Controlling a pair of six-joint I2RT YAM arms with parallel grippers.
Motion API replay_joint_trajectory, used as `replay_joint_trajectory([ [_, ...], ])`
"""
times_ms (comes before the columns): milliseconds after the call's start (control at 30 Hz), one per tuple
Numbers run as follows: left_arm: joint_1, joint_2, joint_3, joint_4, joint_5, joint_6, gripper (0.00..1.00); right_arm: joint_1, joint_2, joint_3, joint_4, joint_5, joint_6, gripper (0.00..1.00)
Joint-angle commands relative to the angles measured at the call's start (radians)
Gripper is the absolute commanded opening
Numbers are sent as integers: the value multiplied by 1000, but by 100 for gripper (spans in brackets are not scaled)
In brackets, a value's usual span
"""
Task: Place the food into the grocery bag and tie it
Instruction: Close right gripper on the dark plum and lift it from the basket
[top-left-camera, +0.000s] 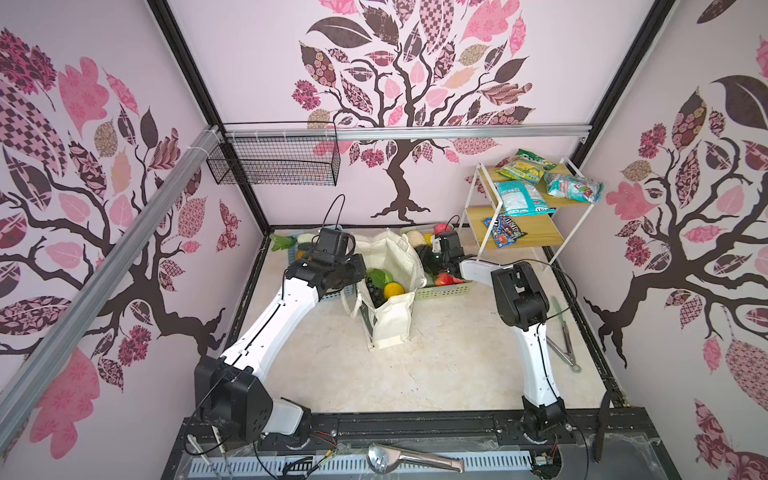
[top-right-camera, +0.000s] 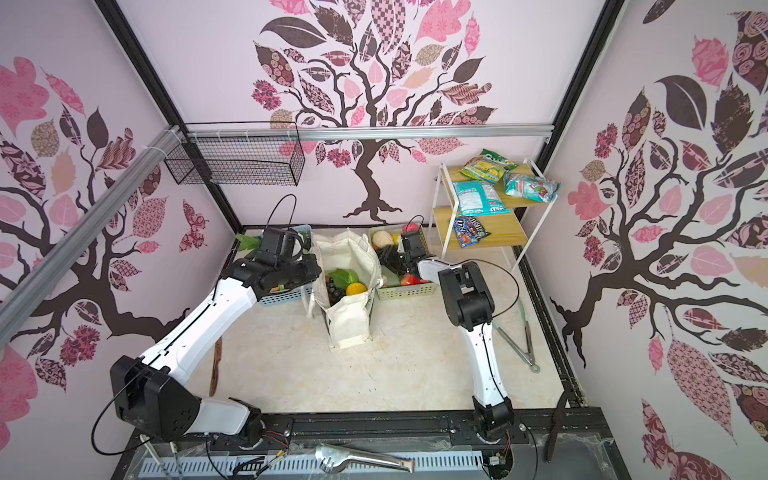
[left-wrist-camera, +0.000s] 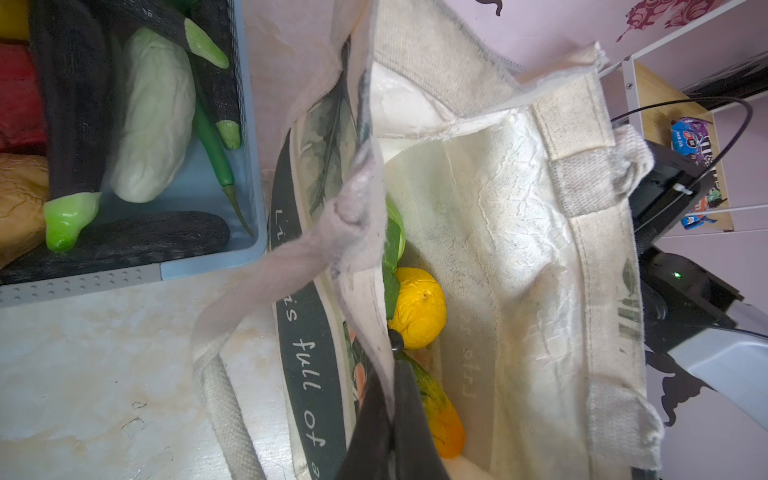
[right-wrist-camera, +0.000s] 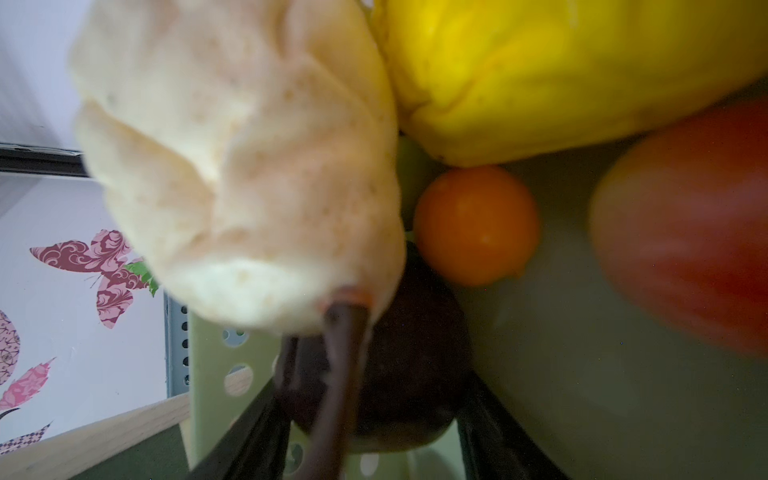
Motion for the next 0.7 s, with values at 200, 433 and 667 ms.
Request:
replay_joint_trajectory([
  [200,-9,8,5,25,25,1,0,-2,69,95,-39,24,2,70],
  [433,-9,5,9,15,16,10,0,-3,84,89,-11,-6,17,61],
  [667,-9,8,40,1,17,25,0,-3,68,79,-5,-1,27,60],
])
